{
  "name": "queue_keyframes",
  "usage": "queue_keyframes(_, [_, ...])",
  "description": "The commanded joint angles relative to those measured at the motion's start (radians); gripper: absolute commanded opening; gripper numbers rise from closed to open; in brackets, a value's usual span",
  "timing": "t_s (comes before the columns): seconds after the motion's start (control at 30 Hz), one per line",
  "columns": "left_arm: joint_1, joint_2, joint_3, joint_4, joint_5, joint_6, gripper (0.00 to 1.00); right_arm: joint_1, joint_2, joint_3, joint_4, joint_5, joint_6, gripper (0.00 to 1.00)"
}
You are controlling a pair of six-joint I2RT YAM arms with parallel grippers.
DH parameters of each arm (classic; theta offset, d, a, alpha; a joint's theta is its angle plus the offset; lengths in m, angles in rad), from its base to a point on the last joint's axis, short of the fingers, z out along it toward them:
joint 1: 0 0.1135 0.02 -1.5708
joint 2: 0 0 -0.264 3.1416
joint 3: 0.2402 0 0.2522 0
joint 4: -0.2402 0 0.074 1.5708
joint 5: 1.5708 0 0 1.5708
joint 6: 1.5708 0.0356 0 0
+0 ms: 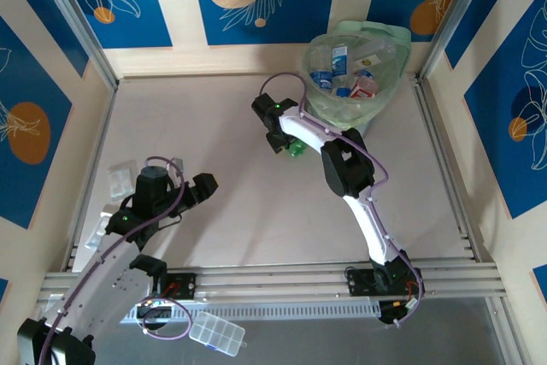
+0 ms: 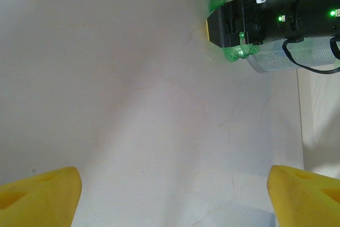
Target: Put the plastic bottles in the bin
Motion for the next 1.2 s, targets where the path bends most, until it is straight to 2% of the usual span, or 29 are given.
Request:
queue_keyframes(0.0, [0.011, -0.018, 0.036, 0.028, 0.032, 0.028, 0.90, 0.001, -0.023, -0.033, -0.028, -0.125, 0.030, 0.68])
queue_keyframes(0.17, [0.010, -0.017, 0.057, 0.030, 0.046, 0.050, 0.89, 0.008, -0.122, -0.136, 0.026, -0.196, 0.038, 0.61])
queue_keyframes(0.37, [0.009, -0.018, 0.067, 0.049, 0.071, 0.066, 0.89, 0.015, -0.256, -0.274, 0.073, -0.273, 0.044, 0.60])
queue_keyframes(0.63, [0.008, -0.018, 0.070, 0.079, 0.105, 0.066, 0.89, 0.015, -0.382, -0.441, 0.104, -0.493, 0.104, 0.60])
queue_keyframes(1.0, [0.001, -0.017, 0.069, 0.095, 0.127, 0.064, 0.88, 0.066, -0.439, -0.591, 0.156, -0.469, 0.139, 0.64])
queue_keyframes(1.17, [0.002, -0.017, 0.072, 0.089, 0.136, 0.061, 0.88, 0.084, -0.425, -0.600, 0.167, -0.434, 0.143, 0.70])
